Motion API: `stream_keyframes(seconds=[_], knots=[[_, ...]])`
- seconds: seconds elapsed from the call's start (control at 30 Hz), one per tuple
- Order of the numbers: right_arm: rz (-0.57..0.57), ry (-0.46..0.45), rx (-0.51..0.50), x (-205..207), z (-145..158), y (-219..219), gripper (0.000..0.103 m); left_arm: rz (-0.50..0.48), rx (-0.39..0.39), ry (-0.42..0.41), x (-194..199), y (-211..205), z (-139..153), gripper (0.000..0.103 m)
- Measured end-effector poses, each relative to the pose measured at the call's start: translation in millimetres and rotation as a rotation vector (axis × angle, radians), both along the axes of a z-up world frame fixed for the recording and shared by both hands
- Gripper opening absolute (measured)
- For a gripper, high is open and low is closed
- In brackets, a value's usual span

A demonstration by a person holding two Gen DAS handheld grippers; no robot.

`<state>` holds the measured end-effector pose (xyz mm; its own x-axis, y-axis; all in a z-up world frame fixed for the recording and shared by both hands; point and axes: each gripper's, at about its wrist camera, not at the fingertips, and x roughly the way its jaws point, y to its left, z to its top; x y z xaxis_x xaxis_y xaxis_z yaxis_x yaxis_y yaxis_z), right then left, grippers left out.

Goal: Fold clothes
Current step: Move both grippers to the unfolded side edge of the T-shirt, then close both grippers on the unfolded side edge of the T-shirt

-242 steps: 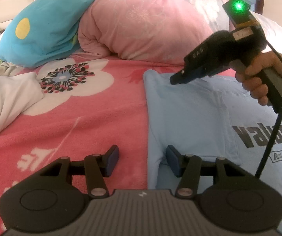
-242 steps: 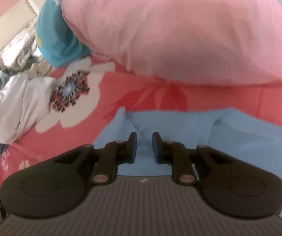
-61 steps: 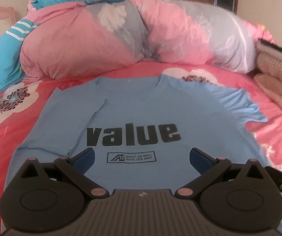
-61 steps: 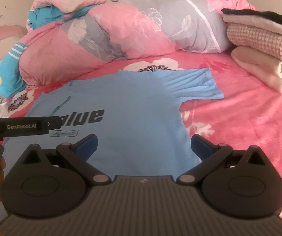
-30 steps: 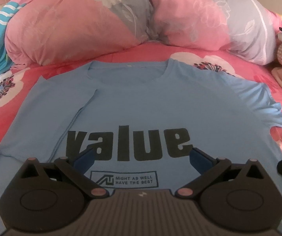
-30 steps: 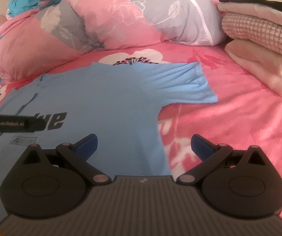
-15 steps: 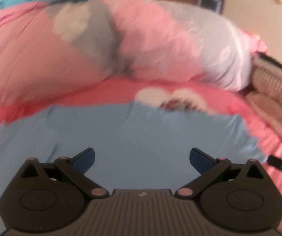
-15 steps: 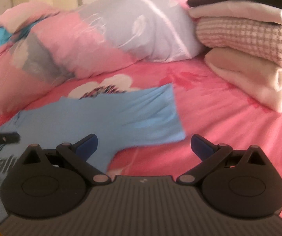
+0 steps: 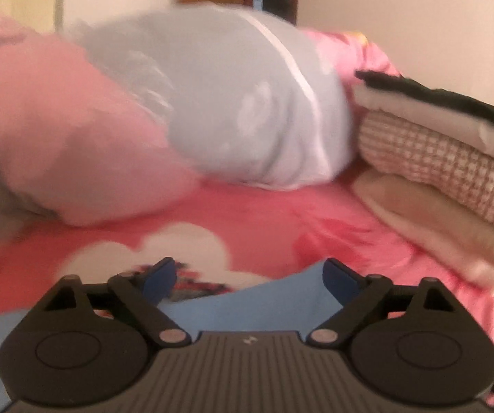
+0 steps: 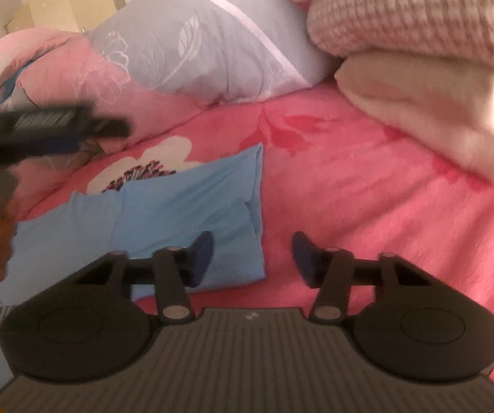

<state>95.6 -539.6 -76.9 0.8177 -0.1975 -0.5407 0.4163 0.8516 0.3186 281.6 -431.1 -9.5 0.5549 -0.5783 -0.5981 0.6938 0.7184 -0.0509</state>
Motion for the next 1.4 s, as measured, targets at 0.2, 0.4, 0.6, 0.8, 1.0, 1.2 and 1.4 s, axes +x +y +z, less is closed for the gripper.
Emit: stream_keyframes(seconds=[0.2, 0.4, 0.6, 0.8, 1.0, 1.2, 1.4], knots=[[0.018, -0.014, 0.052, -1, -9, -3, 0.024, -0.046, 0.02, 0.161, 23, -53, -22, 0.07], [0.012, -0.043, 0.104, -5, -15, -11, 0.021, -0.061, 0.086, 0.265, 31, -91, -43, 0.066], [0.011, -0.052, 0.116, -7, -15, -12, 0.021, -0.024, 0.144, 0.263, 32, -110, -56, 0.057], [0.013, -0.051, 0.113, -8, -15, -11, 0.021, -0.007, 0.184, 0.223, 32, -120, -60, 0.042], [0.011, -0.056, 0.118, -10, -15, -11, 0.021, -0.003, 0.192, 0.189, 29, -122, -59, 0.01], [-0.008, -0.09, 0.135, -15, -16, -15, 0.003, -0.017, 0.135, 0.198, 29, -113, -54, 0.005], [-0.003, -0.142, 0.091, -22, -6, -9, 0.002, -0.031, 0.032, 0.234, 33, -76, -28, 0.005]])
